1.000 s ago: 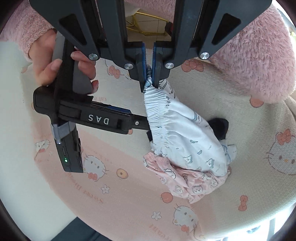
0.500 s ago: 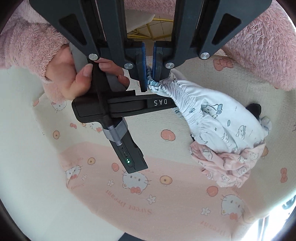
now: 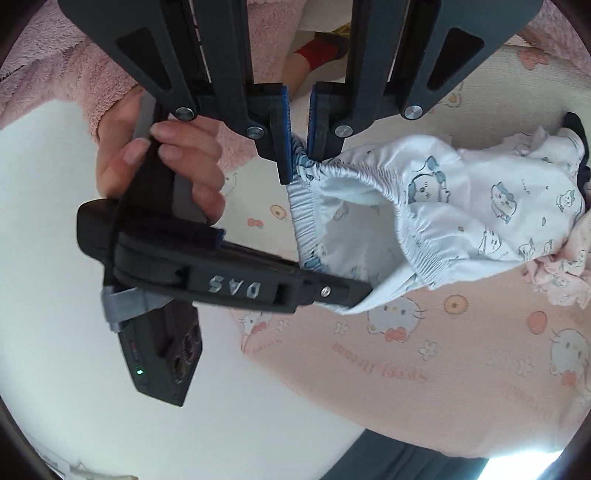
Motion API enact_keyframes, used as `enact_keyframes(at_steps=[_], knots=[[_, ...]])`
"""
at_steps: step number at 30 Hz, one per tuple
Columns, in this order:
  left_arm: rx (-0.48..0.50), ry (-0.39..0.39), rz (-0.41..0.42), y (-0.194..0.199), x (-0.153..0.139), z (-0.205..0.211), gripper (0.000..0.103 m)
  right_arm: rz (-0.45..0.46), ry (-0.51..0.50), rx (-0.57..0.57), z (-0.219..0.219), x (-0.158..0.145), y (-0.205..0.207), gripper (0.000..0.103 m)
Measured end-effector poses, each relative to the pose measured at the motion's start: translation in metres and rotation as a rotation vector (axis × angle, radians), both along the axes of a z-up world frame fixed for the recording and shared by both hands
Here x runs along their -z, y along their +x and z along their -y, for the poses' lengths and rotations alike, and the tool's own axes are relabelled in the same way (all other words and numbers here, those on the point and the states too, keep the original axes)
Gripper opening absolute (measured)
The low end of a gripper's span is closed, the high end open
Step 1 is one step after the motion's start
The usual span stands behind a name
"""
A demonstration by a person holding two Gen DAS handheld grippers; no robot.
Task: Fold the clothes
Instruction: 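Grasp the pants cuffs with both grippers and lift them off the pile, then lift the pants with both grippers and shake them out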
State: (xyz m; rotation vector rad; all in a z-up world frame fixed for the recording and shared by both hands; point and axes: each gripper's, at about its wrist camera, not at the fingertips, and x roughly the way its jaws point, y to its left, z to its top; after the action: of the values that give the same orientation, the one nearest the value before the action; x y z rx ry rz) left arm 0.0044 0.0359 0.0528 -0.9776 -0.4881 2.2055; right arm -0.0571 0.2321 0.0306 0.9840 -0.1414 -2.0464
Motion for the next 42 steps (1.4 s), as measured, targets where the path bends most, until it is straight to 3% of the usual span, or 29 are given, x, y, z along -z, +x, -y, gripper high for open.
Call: enact_keyframes(at_steps=[3,6,7,8,10,13,17,21,24,25,26,27,28,29,31,35,38,41,42], knots=[[0.08,0.035,0.01,0.003,0.0,-0.027,0.006,-0.005,-0.015,0.074,-0.03,-0.017,0.006,0.006],[0.155,0.004,0.036,0.004,0.005,-0.05,0.02,-0.023,-0.033,0.132,-0.066,-0.028,0.012,0.006],[0.173,-0.007,0.055,0.004,0.009,-0.055,0.031,-0.041,-0.033,0.14,-0.075,-0.032,0.016,0.006],[0.171,-0.006,0.072,0.004,0.015,-0.055,0.039,-0.055,-0.024,0.144,-0.083,-0.035,0.019,0.006],[0.122,0.028,0.127,0.0,0.028,-0.043,0.045,-0.079,0.013,0.145,-0.093,-0.037,0.021,0.006],[0.037,0.078,0.201,-0.005,0.039,-0.019,0.046,-0.079,0.056,0.128,-0.104,-0.034,0.024,0.007],[0.021,0.045,0.179,-0.016,0.032,-0.015,0.047,-0.073,0.04,-0.016,-0.105,-0.03,0.044,0.008],[0.03,-0.09,0.174,-0.047,0.051,-0.044,0.049,-0.049,0.016,-0.064,-0.101,-0.023,0.065,0.008],[-0.013,-0.308,0.22,-0.056,0.078,-0.068,0.049,-0.02,0.005,-0.045,-0.108,-0.015,0.072,0.008],[-0.039,-0.383,0.238,-0.059,0.089,-0.072,0.044,-0.012,0.003,-0.033,-0.111,-0.013,0.073,0.008],[-0.074,-0.437,0.251,-0.059,0.097,-0.07,0.023,-0.004,0.001,-0.02,-0.114,-0.011,0.075,0.008],[-0.109,-0.491,0.263,-0.058,0.105,-0.068,0.013,0.002,0.005,-0.007,-0.117,-0.01,0.076,0.008],[-0.149,-0.518,0.274,-0.057,0.11,-0.062,0.009,0.006,0.014,0.007,-0.12,-0.009,0.076,0.008],[-0.191,-0.494,0.281,-0.056,0.109,-0.051,0.008,0.01,0.023,0.021,-0.124,-0.009,0.076,0.008],[-0.276,-0.427,0.262,-0.049,0.092,-0.021,0.008,0.022,0.068,0.057,-0.129,-0.005,0.074,0.008],[-0.42,-0.32,0.141,-0.044,0.035,0.027,0.008,0.085,0.208,0.115,-0.131,0.023,0.06,0.008],[-0.418,-0.229,0.054,-0.043,-0.01,0.036,0.008,0.152,0.309,0.106,-0.121,0.057,0.051,0.01],[-0.374,-0.22,-0.04,-0.045,-0.048,0.022,0.008,0.225,0.323,0.045,-0.1,0.085,0.049,0.01],[-0.348,-0.212,-0.068,-0.045,-0.058,0.015,0.008,0.211,0.356,0.04,-0.09,0.091,0.049,0.01]])
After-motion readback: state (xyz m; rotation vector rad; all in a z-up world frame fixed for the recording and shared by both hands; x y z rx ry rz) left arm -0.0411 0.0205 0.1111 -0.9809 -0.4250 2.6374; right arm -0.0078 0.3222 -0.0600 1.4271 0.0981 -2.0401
